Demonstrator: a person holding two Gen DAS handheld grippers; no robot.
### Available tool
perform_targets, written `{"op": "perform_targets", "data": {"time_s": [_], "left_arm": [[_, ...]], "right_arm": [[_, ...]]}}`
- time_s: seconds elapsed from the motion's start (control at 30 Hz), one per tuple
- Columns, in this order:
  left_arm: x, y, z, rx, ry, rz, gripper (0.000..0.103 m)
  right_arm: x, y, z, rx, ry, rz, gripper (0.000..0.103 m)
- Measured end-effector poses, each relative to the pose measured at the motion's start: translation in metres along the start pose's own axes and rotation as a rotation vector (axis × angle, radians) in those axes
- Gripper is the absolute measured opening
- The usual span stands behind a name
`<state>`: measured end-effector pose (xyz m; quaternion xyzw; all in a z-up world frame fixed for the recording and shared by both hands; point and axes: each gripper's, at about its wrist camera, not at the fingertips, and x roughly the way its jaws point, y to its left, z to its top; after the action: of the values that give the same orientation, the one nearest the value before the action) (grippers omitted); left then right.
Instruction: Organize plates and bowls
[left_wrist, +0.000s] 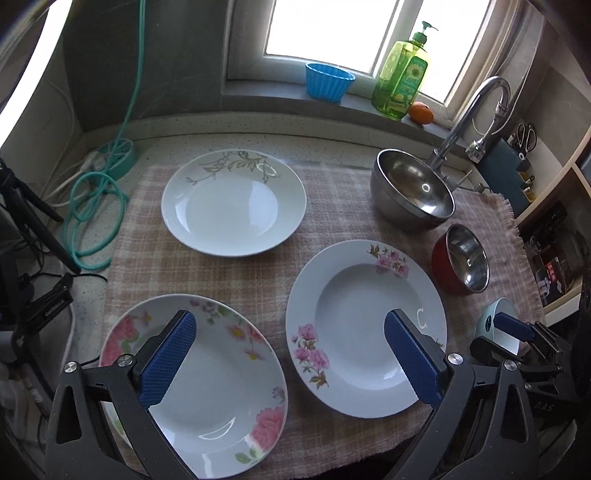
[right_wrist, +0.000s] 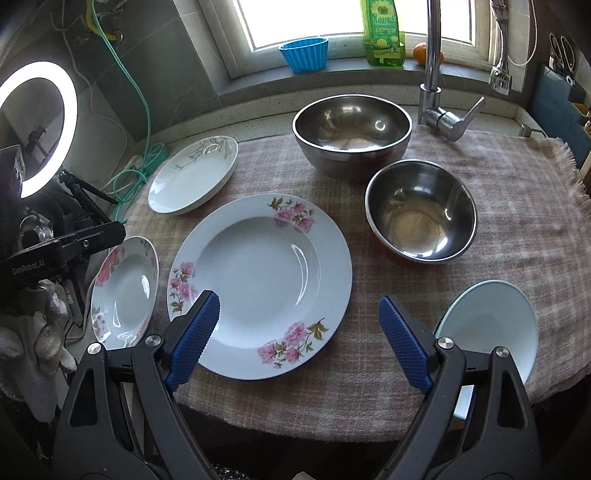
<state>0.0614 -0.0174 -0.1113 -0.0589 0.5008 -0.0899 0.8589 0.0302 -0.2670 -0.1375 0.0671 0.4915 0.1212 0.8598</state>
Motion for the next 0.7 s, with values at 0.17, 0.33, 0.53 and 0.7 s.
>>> {"op": "perform_targets", "data": {"time_s": [0.17,0.33,0.53,0.7], "left_arm": [[0.023,0.001,-0.002,0.002,0.086,-0.049,0.078],[0.038,0.003,0.003,0.005,0.131,-0.084,0.057],[0.057,0.007,0.011,0.003,0.181,-0.125,0.046],[0.069,0.01,0.016,-0.009,0.213,-0.151,0.036]], "right_arm": [[0.014,-0.006,-0.003,0.053,0.047,0.019,0.08],[0.026,-0.01,-0.004,0.084,0.078,0.022,0.072],[0.037,-0.015,-0.005,0.119,0.105,0.015,0.065],[0.045,-0.018,-0.004,0.134,0.119,0.001,0.061]]}}
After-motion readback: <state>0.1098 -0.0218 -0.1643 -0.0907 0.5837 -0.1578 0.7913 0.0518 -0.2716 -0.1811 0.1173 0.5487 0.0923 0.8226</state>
